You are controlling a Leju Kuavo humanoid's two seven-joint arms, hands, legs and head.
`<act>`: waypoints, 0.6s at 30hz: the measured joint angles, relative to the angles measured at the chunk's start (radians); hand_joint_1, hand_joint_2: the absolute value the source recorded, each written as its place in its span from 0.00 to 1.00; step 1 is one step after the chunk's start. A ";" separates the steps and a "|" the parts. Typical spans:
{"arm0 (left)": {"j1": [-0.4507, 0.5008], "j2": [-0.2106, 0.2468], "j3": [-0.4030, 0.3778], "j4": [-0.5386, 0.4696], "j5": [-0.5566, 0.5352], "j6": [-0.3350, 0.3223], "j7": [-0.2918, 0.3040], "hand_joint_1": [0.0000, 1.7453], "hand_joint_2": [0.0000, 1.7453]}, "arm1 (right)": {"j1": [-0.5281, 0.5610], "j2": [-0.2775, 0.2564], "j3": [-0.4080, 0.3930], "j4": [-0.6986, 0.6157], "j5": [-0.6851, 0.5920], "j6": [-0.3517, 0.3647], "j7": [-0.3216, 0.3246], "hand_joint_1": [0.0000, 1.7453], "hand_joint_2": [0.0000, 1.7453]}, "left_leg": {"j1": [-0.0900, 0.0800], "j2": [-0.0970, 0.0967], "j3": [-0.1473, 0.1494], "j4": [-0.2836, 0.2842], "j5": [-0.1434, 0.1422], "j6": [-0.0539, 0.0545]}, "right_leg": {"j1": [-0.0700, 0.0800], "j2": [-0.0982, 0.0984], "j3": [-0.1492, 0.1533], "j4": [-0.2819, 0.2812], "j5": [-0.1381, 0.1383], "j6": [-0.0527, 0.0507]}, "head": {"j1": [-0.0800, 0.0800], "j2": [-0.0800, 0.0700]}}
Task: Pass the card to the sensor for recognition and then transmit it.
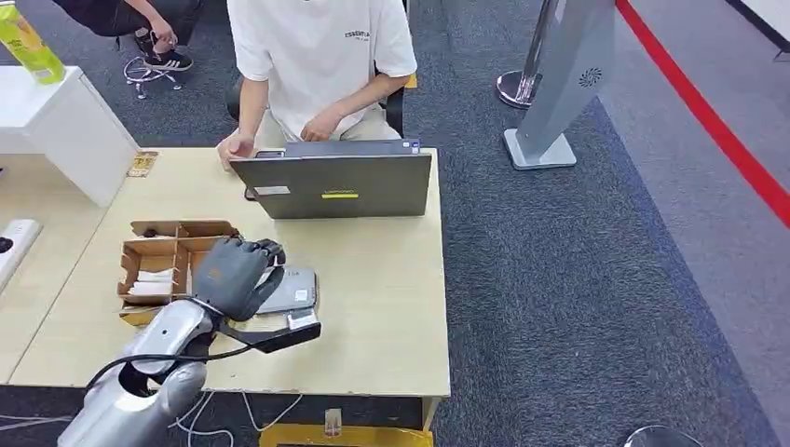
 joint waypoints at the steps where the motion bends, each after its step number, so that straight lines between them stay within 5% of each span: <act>1: 0.017 0.009 0.008 -0.004 0.001 0.000 -0.003 1.00 1.00 | 0.001 0.000 -0.002 0.000 -0.003 -0.002 0.003 0.00 0.00 | 0.000 0.000 0.000 0.000 0.000 0.000 | 0.000 0.000 0.000 0.000 0.000 0.000 | 0.001 0.000; 11: 0.068 0.020 0.075 0.021 -0.061 -0.034 0.018 1.00 1.00 | -0.002 0.000 -0.003 0.000 0.012 0.044 0.000 0.00 0.00 | 0.001 0.000 0.000 0.000 0.000 0.000 | 0.000 -0.001 0.000 0.000 0.000 0.000 | 0.000 0.000; 18: 0.024 -0.066 0.099 0.134 -0.113 0.092 0.011 1.00 1.00 | -0.003 0.000 0.000 0.000 0.035 0.053 -0.001 0.00 0.00 | 0.000 -0.001 0.000 0.001 0.001 0.000 | 0.000 -0.001 0.000 0.000 0.001 0.001 | 0.000 0.000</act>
